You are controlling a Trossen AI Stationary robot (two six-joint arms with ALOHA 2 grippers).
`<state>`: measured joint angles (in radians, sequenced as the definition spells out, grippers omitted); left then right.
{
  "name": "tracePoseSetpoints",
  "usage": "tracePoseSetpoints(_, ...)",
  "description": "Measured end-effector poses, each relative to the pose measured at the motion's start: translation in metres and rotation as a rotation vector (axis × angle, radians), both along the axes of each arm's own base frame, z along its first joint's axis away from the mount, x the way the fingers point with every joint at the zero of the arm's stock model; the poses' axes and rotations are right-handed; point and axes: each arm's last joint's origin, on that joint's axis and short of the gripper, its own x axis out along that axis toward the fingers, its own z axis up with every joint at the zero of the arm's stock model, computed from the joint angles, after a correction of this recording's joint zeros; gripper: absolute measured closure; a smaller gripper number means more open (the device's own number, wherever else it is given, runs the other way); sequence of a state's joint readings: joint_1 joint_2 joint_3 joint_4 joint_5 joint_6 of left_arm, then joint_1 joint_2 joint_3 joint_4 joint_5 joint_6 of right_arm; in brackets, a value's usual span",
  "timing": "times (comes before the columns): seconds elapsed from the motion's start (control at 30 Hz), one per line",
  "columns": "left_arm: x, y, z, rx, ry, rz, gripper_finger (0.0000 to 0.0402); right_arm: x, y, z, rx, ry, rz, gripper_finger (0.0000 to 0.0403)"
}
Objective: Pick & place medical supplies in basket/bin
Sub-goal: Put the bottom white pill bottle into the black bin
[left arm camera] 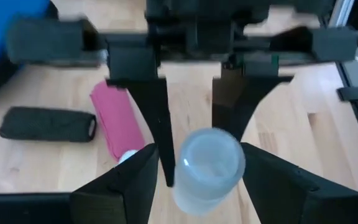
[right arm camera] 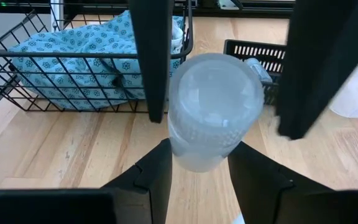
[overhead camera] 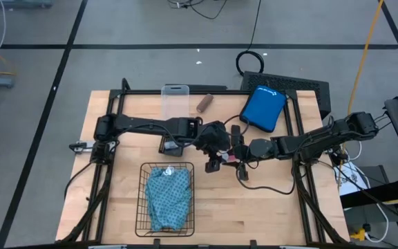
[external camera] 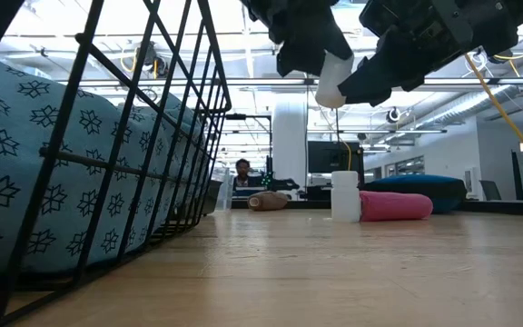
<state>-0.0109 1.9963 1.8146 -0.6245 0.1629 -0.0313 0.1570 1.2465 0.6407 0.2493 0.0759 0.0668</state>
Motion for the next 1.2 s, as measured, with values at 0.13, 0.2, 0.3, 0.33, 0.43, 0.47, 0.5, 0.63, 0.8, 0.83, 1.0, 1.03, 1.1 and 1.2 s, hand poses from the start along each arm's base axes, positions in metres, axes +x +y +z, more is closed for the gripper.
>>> tracePoseSetpoints(0.13,0.0,0.0,0.001,0.006,-0.007,0.003,0.0174,0.0,0.0,0.0,0.0,0.0,0.0,0.0267)
tracePoseSetpoints(0.2,0.0,0.0,0.001,0.007,-0.006,0.003,0.0174,0.0,0.0,0.0,0.0,0.0,0.0,0.0267)
tracePoseSetpoints(0.3,0.0,0.0,0.001,0.016,-0.003,0.004,0.0174,0.0,0.0,0.0,-0.001,0.0,-0.001,0.0267)
tracePoseSetpoints(0.33,0.0,0.001,0.0,0.022,-0.002,0.006,0.0174,0.0,0.0,0.0,-0.001,0.0,-0.001,0.0267)
tracePoseSetpoints(0.43,0.0,0.001,0.0,0.023,-0.002,0.008,0.0175,0.0,0.0,0.0,-0.001,0.0,-0.001,0.0267)
tracePoseSetpoints(0.47,0.0,0.001,0.0,0.024,-0.002,0.008,0.0177,0.0,0.0,0.0,-0.001,0.0,-0.001,0.0267)
tracePoseSetpoints(0.5,0.0,0.001,0.0,0.023,-0.001,0.008,0.0183,0.0,0.0,0.0,-0.001,0.001,-0.001,0.0267)
tracePoseSetpoints(0.63,0.0,0.001,0.0,0.025,-0.001,0.01,0.0238,0.0,0.0,0.0,-0.002,0.0,-0.005,0.0267)
tracePoseSetpoints(0.8,0.0,0.002,0.001,0.022,-0.008,0.01,0.0268,0.0,0.0,0.0,-0.001,0.0,-0.006,0.0267)
tracePoseSetpoints(0.83,0.0,0.002,0.001,0.024,-0.011,0.011,0.0268,0.0,0.0,0.0,-0.001,0.0,-0.006,0.0267)
tracePoseSetpoints(1.0,-0.004,0.002,0.011,0.041,-0.04,0.013,0.0268,-0.002,-0.001,0.004,0.013,-0.011,-0.012,0.0261)
tracePoseSetpoints(1.03,-0.007,0.002,0.017,0.046,-0.052,0.018,0.0268,-0.004,-0.001,0.007,0.008,-0.016,-0.012,0.0258)
tracePoseSetpoints(1.1,-0.014,0.003,0.031,0.072,-0.086,0.037,0.0268,-0.01,-0.002,0.012,-0.002,-0.01,-0.007,0.025)
tracePoseSetpoints(1.2,-0.029,0.004,0.055,0.132,-0.13,0.071,0.0268,-0.022,-0.003,0.016,0.016,0.023,-0.002,0.0244)
